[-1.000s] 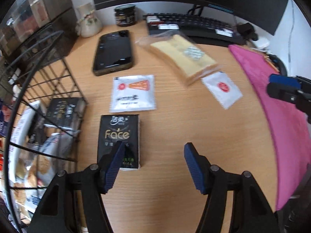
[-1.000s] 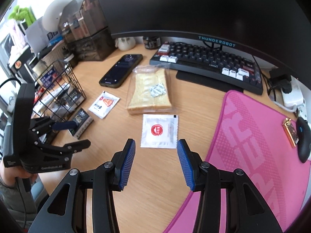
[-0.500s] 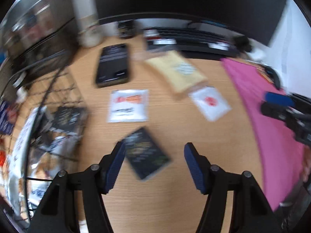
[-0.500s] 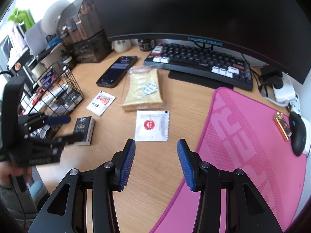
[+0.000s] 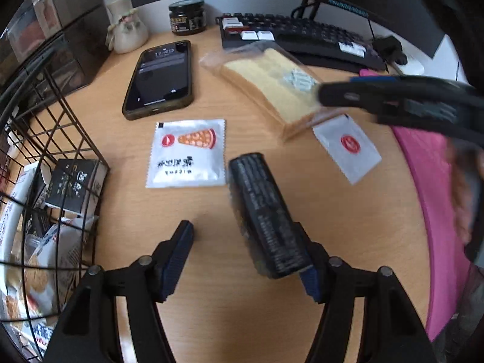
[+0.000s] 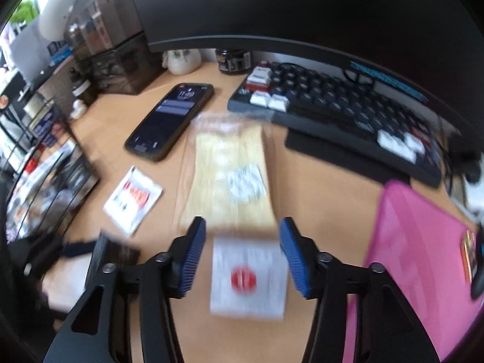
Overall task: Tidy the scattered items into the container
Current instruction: 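Grasp the Face pack with the left tool while the right tool grasps the bagged bread loaf, then carry both items over the wire basket and open both tools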
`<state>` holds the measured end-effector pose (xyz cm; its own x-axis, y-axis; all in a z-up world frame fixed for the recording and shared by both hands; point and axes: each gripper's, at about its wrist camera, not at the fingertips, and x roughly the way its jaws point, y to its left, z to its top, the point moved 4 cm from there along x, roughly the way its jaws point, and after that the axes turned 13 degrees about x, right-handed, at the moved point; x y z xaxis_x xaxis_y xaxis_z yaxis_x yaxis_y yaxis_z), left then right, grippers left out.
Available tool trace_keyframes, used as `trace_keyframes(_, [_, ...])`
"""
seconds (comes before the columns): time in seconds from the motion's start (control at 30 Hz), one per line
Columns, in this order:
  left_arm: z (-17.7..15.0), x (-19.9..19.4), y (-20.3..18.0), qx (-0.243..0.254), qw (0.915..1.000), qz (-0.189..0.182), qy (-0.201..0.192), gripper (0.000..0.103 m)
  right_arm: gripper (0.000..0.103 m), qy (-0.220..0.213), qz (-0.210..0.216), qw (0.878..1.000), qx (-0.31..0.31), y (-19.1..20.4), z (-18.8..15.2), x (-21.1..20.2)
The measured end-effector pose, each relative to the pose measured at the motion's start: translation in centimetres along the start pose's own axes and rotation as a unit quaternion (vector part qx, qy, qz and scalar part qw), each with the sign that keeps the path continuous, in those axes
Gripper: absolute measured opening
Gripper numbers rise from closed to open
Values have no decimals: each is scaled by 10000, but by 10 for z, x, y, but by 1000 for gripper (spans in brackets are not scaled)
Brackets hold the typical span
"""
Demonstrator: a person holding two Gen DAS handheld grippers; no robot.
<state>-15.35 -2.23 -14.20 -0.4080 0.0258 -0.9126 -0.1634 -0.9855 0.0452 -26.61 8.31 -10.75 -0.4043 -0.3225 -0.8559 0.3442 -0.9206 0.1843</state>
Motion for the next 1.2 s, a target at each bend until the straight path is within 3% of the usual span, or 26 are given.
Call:
trace_keyframes(0.17, [6, 3, 7, 49, 9998, -199, 35, 70, 59, 91, -158, 9998, -68, 13, 29, 33])
trace_keyframes(0.23, [8, 4, 9, 33, 9997, -223, -13, 70, 75, 72, -311, 9994, -160, 17, 33, 45])
trace_keyframes(0.3, [9, 4, 11, 55, 9996, -257, -102, 70, 82, 64, -247, 9995, -159, 20, 32, 51])
trace_keyframes(0.37, [10, 3, 11, 85, 9994, -272, -203, 59, 83, 63, -200, 9997, -158, 20, 30, 55])
trace_keyframes(0.4, [10, 3, 11, 110, 9993, -252, -239, 35, 83, 59, -136, 9998, -128, 19, 28, 56])
trace_keyframes(0.43, [10, 2, 11, 133, 9993, -248, -237, 21, 82, 96, -47, 9999, -39, 16, 26, 57])
trace_keyframes(0.53, [9, 1, 10, 168, 9993, -263, -228, 21, 71, 156, 0, 9998, -137, 14, 17, 49])
trace_keyframes(0.7, [7, -13, 6, 171, 9988, -281, -358, 21, 62, 167, 88, 9998, -9, 1, 0, 24])
trace_keyframes(0.73, [6, -18, 4, 184, 9986, -286, -396, 21, 56, 122, 78, 9999, 7, -2, -4, 16])
trace_keyframes(1.03, [6, -64, -2, 252, 9963, -237, -787, 21, 52, -199, 131, 9997, 99, -19, -31, -58])
trace_keyframes(1.2, [4, -106, 1, 269, 9933, -182, -1105, 21, 52, -391, 480, 9980, 100, -2, -34, -99])
